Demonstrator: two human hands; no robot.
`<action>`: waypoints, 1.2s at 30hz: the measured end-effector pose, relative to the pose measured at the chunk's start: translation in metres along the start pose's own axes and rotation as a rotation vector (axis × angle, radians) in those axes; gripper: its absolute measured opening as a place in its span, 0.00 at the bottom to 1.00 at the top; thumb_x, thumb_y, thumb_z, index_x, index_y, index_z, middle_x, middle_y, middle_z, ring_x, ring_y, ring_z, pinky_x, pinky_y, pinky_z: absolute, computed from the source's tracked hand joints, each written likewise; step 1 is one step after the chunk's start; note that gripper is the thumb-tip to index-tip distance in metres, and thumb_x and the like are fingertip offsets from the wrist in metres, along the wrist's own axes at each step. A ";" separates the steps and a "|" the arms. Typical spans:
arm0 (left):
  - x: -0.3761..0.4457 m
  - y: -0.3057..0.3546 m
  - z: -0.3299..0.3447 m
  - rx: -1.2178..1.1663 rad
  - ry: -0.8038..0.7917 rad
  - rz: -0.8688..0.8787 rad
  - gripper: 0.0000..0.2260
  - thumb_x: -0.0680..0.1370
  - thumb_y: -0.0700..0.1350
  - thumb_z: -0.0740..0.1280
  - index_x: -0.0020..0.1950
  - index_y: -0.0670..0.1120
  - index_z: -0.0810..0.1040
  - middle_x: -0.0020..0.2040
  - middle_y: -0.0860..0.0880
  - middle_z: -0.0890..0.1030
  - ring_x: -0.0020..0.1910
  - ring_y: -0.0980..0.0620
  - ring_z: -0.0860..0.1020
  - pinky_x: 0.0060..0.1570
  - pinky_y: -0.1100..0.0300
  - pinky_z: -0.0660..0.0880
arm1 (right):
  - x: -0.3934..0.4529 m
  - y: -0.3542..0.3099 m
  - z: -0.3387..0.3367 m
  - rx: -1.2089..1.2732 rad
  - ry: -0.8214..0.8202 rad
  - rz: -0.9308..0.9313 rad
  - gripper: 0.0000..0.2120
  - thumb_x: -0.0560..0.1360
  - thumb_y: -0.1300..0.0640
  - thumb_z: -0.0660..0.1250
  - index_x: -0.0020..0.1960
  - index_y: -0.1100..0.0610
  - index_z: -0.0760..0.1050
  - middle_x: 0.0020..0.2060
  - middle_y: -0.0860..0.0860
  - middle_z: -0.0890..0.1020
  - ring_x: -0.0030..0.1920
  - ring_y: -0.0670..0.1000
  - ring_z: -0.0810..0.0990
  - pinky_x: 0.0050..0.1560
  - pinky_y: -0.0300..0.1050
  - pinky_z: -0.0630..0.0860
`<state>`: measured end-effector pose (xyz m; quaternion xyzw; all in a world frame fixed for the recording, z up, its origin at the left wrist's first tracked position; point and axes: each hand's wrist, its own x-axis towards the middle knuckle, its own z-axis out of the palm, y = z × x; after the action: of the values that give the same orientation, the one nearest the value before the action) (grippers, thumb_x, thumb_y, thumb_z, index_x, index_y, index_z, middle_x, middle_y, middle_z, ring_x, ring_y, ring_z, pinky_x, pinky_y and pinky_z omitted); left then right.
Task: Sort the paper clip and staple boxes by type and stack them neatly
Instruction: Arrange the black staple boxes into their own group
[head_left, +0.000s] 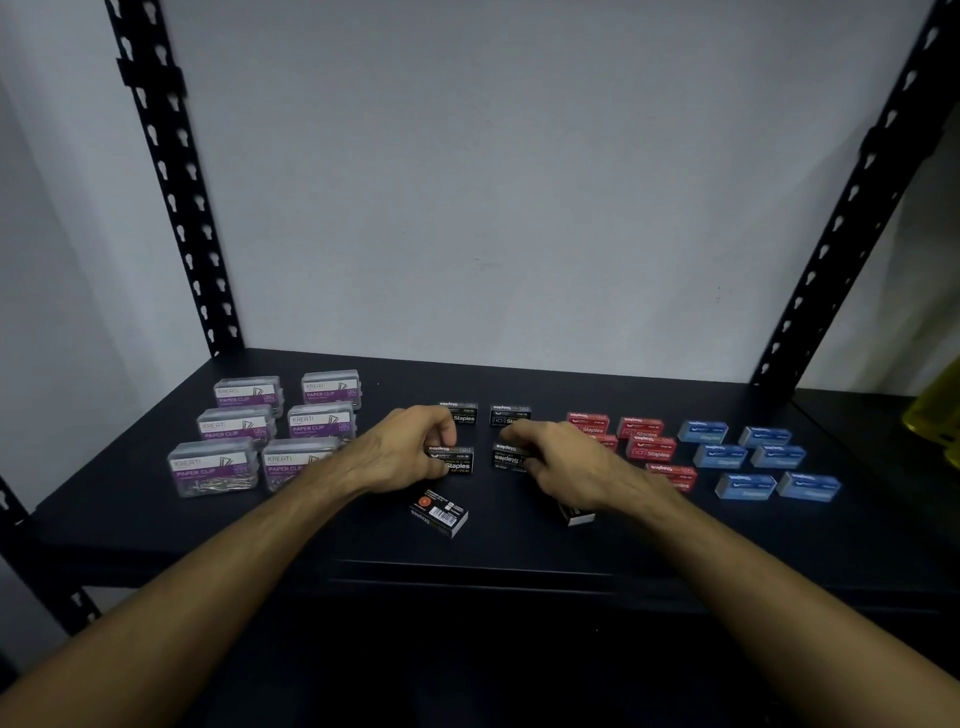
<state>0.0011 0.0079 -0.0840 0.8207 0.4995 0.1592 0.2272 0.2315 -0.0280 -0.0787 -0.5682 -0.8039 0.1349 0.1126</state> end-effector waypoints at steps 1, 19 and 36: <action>0.000 0.000 0.000 0.004 0.001 0.001 0.11 0.73 0.43 0.74 0.49 0.52 0.75 0.42 0.52 0.79 0.36 0.56 0.75 0.37 0.61 0.74 | 0.000 0.001 0.000 -0.002 0.001 0.001 0.23 0.78 0.65 0.62 0.71 0.53 0.70 0.67 0.49 0.78 0.66 0.50 0.76 0.67 0.43 0.71; 0.005 0.008 -0.003 0.063 0.005 0.002 0.07 0.76 0.41 0.72 0.53 0.48 0.80 0.36 0.56 0.75 0.34 0.60 0.73 0.34 0.66 0.67 | 0.007 -0.009 -0.012 -0.025 0.124 0.035 0.14 0.74 0.62 0.66 0.59 0.54 0.77 0.52 0.49 0.81 0.49 0.51 0.79 0.48 0.44 0.76; 0.010 0.003 0.001 0.058 -0.002 0.005 0.07 0.76 0.41 0.71 0.53 0.50 0.79 0.40 0.58 0.77 0.38 0.61 0.75 0.36 0.68 0.68 | 0.015 -0.015 -0.011 -0.063 0.099 0.073 0.07 0.72 0.60 0.69 0.50 0.53 0.80 0.46 0.47 0.77 0.46 0.49 0.78 0.46 0.45 0.77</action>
<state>0.0082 0.0160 -0.0830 0.8283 0.5018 0.1444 0.2033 0.2171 -0.0176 -0.0623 -0.6063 -0.7800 0.0855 0.1293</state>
